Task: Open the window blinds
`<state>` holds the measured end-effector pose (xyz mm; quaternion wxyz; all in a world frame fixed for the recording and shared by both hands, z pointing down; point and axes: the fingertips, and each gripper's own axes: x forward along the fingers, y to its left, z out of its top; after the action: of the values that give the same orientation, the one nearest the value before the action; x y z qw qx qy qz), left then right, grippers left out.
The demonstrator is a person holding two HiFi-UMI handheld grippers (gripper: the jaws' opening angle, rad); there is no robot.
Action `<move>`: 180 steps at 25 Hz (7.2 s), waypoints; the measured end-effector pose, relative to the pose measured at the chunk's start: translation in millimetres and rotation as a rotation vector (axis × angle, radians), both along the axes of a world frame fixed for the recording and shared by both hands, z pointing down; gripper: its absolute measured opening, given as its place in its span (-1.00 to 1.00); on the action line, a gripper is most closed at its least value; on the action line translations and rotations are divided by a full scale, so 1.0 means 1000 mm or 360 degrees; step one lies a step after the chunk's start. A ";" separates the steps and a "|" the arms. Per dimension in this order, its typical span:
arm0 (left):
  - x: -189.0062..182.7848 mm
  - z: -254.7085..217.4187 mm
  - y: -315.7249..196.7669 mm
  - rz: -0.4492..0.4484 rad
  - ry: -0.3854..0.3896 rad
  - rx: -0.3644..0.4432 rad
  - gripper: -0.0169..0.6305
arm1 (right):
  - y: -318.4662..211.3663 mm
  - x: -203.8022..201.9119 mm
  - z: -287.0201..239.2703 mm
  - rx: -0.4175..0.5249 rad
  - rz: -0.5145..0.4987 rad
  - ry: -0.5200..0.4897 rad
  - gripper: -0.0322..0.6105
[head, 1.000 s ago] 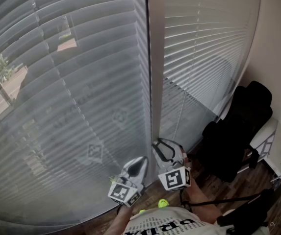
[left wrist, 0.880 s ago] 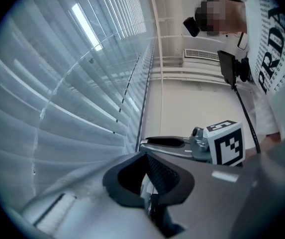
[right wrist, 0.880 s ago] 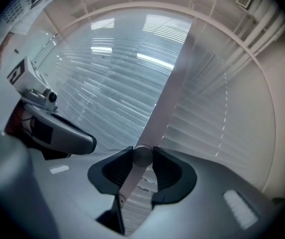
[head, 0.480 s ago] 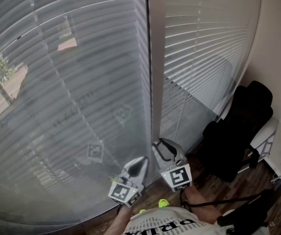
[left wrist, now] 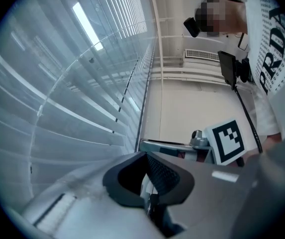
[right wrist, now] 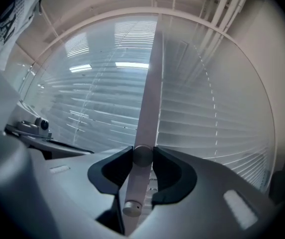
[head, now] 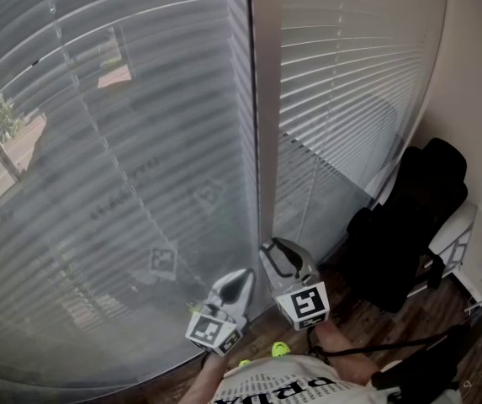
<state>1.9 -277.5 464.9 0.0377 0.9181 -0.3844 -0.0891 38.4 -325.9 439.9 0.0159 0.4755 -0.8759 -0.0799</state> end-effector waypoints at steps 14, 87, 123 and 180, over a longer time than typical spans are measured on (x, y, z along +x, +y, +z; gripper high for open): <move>0.001 -0.002 -0.003 -0.0001 -0.0005 0.0020 -0.97 | 0.005 -0.009 0.000 0.0309 0.0028 0.0737 -0.48; 0.009 0.004 0.003 0.0049 -0.0020 0.0007 -0.97 | 0.000 0.003 0.002 -0.0132 -0.0072 -0.0014 -0.49; 0.009 0.002 0.002 0.0033 -0.0006 0.0003 -0.97 | 0.002 -0.006 0.007 0.0289 -0.0040 0.0870 -0.43; 0.007 0.001 0.002 0.0024 0.0005 -0.0009 -0.97 | 0.003 -0.005 0.004 0.0247 -0.0031 0.0719 -0.37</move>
<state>8.6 -275.6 466.1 0.0415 0.9207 -0.3776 -0.0893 33.1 -322.8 444.4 0.1740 0.4370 -0.8459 -0.2515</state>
